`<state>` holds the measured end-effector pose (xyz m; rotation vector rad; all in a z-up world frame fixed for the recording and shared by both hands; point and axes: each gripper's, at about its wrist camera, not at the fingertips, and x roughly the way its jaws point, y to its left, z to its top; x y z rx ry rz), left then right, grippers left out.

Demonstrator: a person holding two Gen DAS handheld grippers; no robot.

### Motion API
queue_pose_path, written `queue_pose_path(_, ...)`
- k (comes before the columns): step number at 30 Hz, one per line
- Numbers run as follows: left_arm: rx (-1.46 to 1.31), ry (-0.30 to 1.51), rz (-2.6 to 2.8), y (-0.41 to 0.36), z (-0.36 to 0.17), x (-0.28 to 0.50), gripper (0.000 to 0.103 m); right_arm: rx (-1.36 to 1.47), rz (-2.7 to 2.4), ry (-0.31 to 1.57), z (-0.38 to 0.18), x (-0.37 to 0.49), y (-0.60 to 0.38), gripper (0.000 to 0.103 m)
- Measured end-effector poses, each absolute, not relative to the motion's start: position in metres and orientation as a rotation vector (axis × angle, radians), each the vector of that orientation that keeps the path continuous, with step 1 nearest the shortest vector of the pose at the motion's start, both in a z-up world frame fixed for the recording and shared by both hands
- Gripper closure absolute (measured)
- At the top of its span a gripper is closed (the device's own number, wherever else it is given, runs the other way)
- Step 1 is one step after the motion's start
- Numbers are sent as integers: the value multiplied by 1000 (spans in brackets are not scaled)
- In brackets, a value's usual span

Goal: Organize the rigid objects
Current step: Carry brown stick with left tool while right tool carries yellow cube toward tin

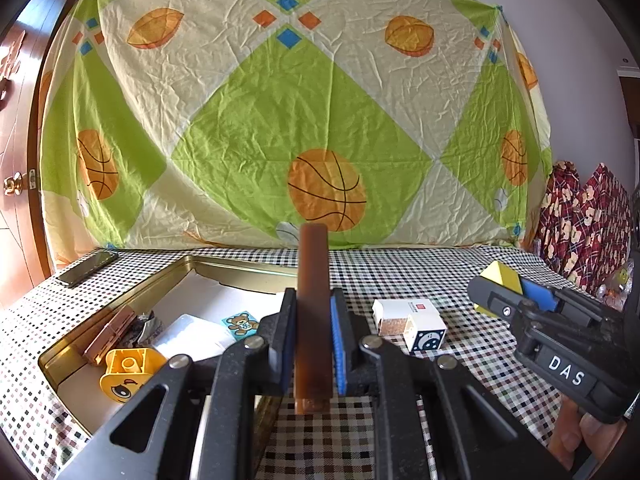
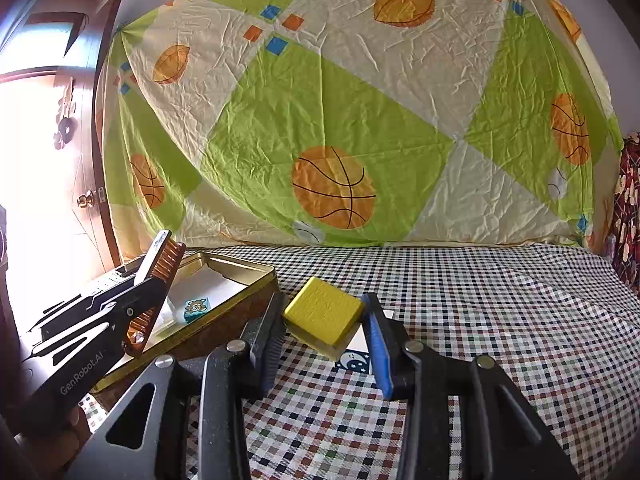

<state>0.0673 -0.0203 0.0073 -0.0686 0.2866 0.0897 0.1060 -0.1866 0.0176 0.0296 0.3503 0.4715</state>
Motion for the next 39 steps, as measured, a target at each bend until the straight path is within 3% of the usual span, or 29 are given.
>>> queue_pose_path(39,-122,272,114,12,9,46,89,1,576,362,16,103,-136,62)
